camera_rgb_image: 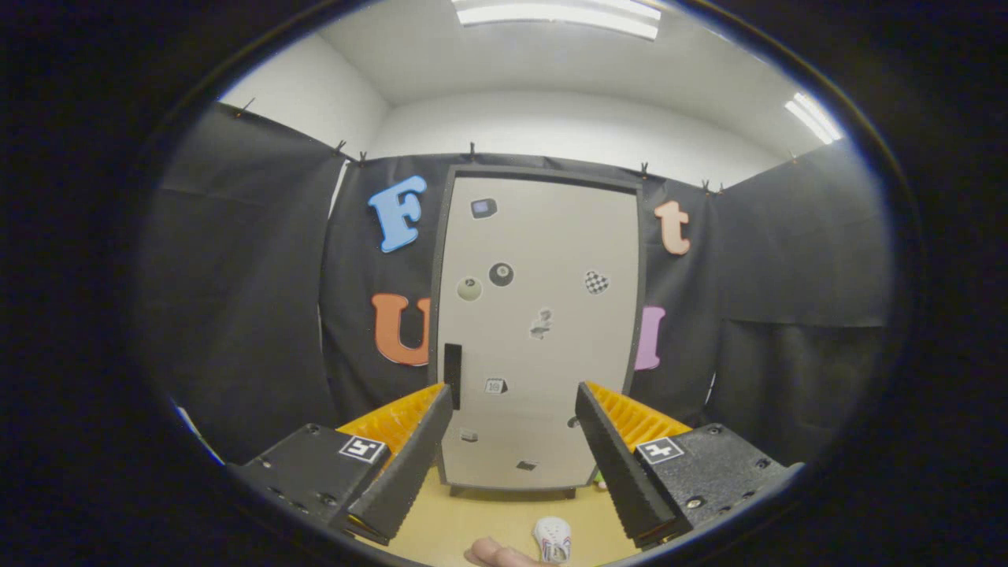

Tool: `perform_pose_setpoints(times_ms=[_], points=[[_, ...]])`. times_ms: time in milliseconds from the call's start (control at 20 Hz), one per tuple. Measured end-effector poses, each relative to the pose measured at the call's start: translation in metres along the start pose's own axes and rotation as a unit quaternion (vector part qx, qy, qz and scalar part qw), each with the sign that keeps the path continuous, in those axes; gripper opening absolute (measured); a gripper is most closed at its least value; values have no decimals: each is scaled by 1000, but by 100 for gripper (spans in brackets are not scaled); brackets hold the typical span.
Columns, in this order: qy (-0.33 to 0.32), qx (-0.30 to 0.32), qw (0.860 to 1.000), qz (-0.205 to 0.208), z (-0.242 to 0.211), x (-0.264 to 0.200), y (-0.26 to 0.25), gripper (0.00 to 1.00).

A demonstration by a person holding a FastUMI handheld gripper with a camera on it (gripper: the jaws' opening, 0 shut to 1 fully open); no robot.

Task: Open the shoe cabinet door, grab the shoes and put them into the shoe cabinet, then close the shoe cabinet door.

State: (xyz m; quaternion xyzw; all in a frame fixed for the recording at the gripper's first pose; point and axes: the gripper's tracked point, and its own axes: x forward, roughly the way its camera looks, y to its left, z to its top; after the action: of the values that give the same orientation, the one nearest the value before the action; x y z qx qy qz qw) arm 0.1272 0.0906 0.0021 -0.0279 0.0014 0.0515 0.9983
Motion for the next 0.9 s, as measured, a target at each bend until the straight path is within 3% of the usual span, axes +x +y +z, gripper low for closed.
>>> perform_pose_setpoints(times_ms=[450, 900], points=[[34, 12, 998, 56, -27, 125, 58, 100], [82, 52, 993, 60, -60, 232, 65, 100]])
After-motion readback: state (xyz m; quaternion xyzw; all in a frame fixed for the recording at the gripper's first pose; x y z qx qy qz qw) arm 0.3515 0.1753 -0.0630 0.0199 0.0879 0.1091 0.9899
